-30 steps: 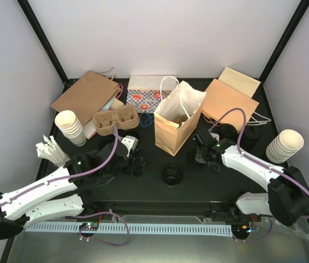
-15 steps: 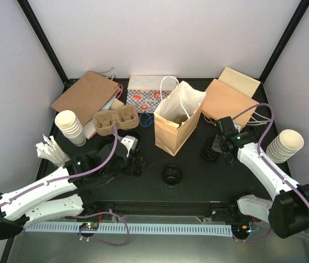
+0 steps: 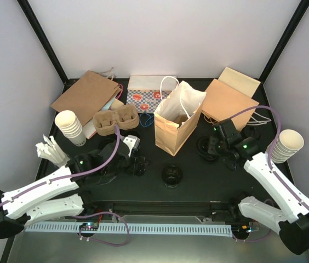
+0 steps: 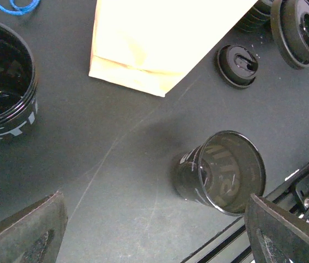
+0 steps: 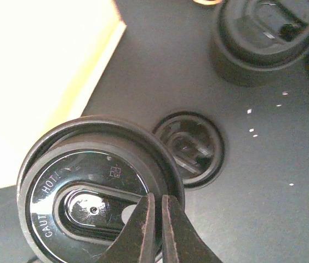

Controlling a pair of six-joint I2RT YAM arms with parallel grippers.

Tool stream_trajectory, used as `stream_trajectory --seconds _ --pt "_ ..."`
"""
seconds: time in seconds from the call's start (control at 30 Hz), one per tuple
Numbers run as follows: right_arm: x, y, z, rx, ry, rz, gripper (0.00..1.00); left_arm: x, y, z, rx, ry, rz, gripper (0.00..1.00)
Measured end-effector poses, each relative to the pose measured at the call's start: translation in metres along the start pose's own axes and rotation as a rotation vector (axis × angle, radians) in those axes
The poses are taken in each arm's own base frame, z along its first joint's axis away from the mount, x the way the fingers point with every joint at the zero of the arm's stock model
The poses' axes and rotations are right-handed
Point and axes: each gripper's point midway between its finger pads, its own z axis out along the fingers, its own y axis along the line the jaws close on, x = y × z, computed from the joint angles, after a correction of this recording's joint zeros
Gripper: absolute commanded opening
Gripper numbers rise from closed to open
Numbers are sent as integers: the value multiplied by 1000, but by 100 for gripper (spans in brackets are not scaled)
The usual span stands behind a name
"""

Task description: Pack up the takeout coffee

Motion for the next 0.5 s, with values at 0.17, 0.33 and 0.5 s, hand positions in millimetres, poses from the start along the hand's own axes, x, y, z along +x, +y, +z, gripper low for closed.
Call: stream_trajectory --seconds 0.17,0.33,0.5 --pt "15 32 -26 -92 12 -89 1 1 -3 5 9 11 5 99" --pt "48 58 -38 -151 67 -198 1 0 -3 5 7 10 -6 99" --pt "73 80 -49 -213 83 -304 1 2 -3 5 33 -11 -22 99"
